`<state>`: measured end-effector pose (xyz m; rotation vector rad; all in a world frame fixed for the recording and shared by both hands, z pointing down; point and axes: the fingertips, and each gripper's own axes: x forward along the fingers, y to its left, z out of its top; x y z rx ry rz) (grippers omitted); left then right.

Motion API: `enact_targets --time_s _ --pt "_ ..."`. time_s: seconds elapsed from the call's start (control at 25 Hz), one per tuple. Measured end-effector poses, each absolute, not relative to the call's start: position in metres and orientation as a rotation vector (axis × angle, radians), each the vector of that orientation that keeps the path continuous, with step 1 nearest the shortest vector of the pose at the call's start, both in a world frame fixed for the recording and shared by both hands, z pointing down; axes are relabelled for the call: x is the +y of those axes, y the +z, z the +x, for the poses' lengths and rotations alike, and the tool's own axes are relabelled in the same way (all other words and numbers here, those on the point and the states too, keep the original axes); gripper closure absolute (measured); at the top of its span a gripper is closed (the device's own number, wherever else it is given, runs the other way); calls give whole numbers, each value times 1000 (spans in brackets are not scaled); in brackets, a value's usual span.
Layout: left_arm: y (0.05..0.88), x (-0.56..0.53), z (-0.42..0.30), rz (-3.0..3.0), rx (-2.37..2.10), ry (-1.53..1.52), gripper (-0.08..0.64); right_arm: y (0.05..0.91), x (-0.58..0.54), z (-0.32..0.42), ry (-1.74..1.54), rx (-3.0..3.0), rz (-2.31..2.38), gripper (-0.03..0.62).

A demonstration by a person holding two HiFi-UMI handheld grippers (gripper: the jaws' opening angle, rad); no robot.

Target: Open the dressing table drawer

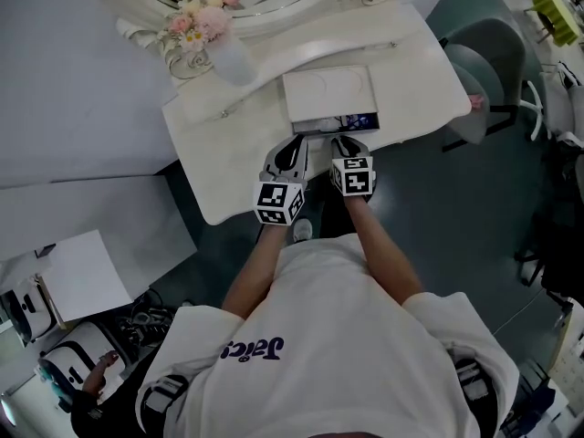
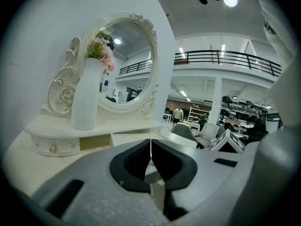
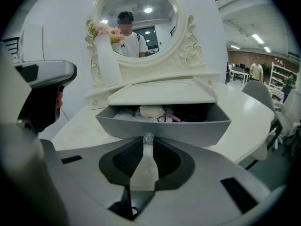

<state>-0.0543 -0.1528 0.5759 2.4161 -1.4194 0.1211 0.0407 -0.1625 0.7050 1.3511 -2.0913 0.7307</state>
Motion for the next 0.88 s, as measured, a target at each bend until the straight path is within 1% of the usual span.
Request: enact_targets --time_s 0.88 --pt "576 -103 -42 2475 -1327 148 545 708 -105 46 757 -2075 1403 523"
